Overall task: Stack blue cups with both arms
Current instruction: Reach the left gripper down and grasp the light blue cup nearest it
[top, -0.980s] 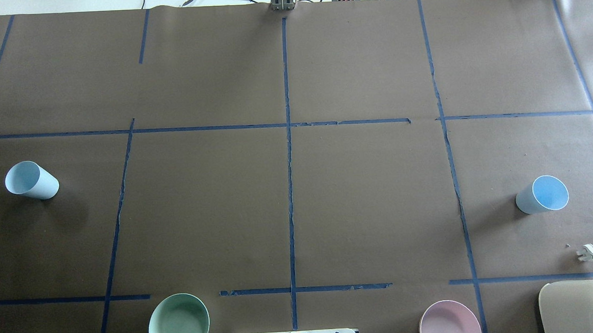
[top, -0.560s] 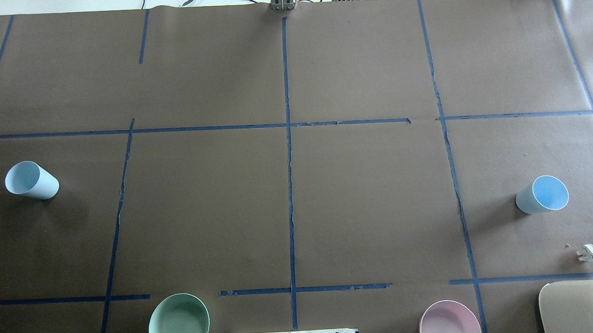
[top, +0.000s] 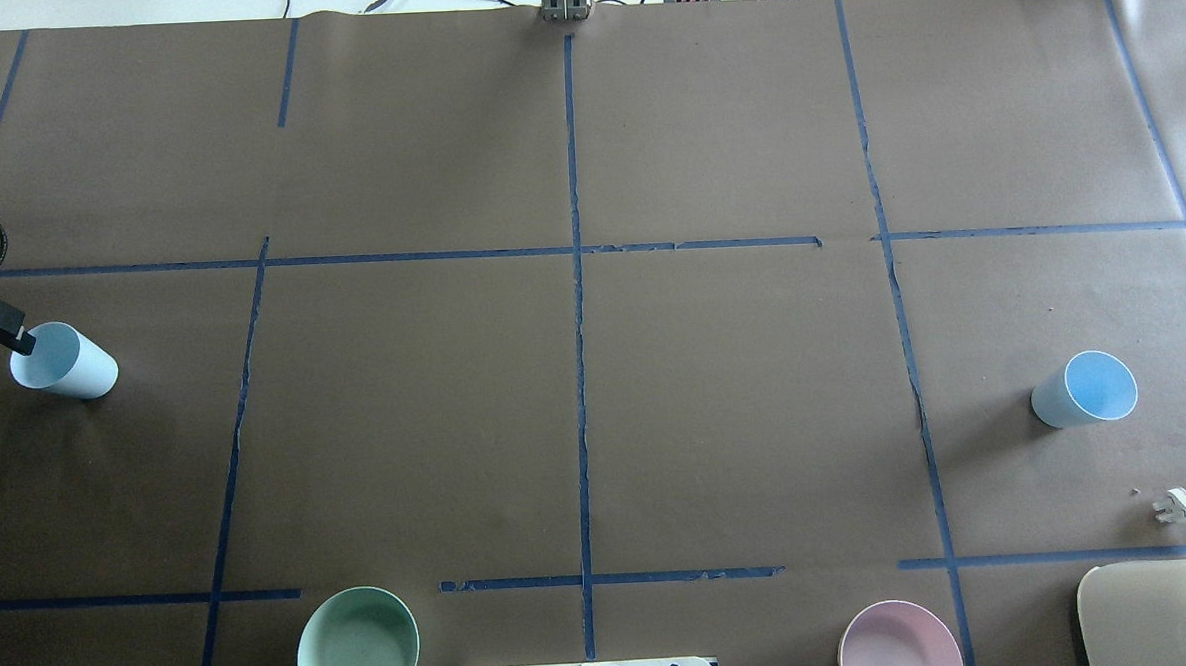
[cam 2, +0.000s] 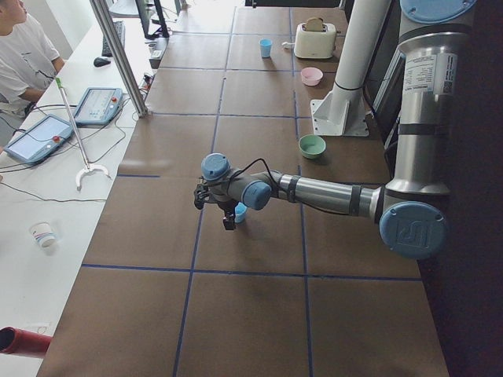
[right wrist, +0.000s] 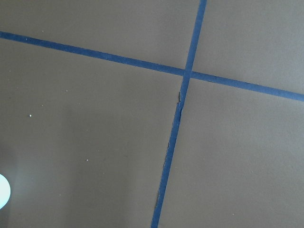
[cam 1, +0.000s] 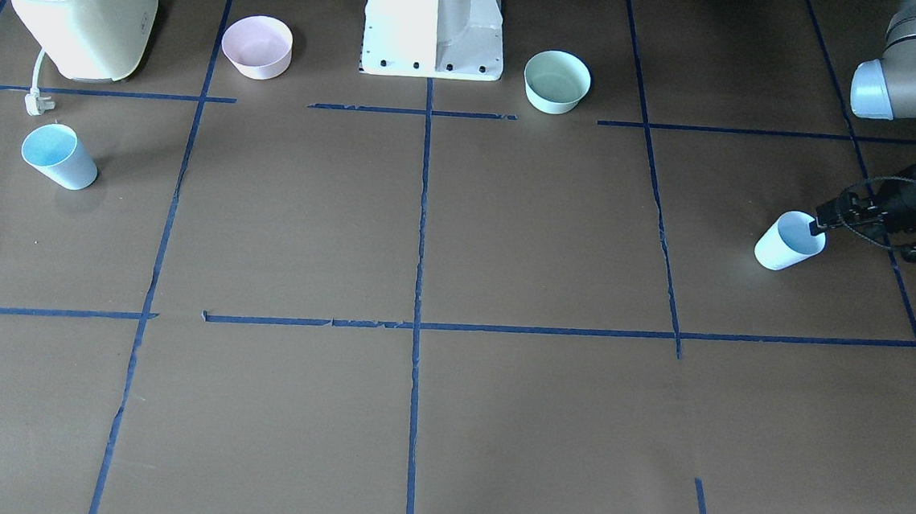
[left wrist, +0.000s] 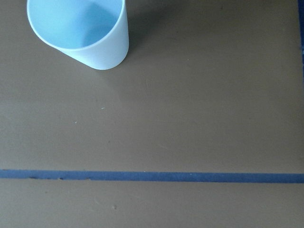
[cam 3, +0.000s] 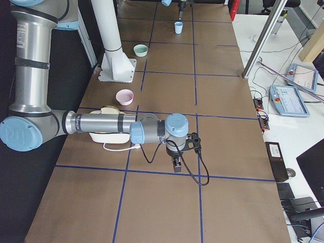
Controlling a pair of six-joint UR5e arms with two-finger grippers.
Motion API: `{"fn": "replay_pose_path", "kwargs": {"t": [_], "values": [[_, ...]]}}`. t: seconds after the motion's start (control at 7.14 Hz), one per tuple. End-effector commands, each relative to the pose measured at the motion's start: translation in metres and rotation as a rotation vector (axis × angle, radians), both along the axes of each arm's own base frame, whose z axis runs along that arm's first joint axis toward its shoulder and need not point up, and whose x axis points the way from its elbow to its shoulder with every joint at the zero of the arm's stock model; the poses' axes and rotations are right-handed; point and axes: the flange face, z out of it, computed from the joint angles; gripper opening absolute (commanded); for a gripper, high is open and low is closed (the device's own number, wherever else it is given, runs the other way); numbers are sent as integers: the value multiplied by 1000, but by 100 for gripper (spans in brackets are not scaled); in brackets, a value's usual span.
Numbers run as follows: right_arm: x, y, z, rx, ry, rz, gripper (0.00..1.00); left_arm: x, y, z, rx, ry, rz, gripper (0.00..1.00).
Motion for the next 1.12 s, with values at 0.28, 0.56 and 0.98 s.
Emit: {"fn": "replay_pose_path", "kwargs": {"t": [0.28,0.56,0.98], "values": [[-12,-4,-2,3,-3,-26,100,19,4,21,-3,6,30,7],[-17,-7,3,-5,-3,-36,100,36,-17,-32,6,50,-21,0],[-31,-12,3,-5,-4,-66,100,163,-5,-248,-106,244,-81,0]]}}
